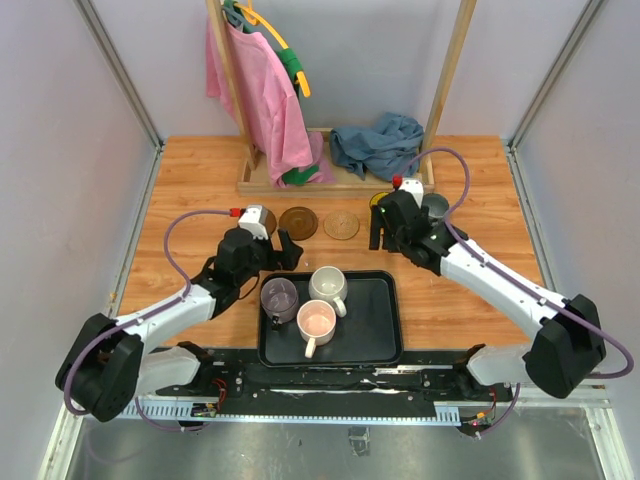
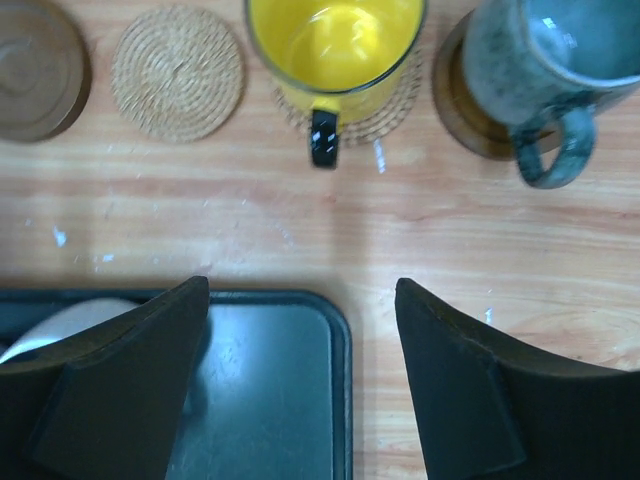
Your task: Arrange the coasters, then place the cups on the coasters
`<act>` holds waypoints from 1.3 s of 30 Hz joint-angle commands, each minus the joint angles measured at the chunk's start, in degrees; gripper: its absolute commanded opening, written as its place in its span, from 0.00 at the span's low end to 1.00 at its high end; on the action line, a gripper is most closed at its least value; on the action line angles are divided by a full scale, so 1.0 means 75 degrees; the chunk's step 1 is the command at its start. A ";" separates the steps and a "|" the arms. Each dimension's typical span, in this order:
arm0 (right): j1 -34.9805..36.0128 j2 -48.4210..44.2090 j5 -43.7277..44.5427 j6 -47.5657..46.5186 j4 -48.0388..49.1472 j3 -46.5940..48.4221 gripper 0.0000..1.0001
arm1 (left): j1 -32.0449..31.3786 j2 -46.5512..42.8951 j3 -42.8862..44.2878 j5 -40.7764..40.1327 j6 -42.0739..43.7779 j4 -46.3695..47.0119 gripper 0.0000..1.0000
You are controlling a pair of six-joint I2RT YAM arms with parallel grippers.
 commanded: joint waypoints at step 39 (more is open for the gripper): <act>0.2603 0.1190 -0.3655 -0.1315 0.0028 -0.0710 0.61 | -0.0658 -0.0894 -0.0475 -0.0492 -0.0400 -0.0382 1.00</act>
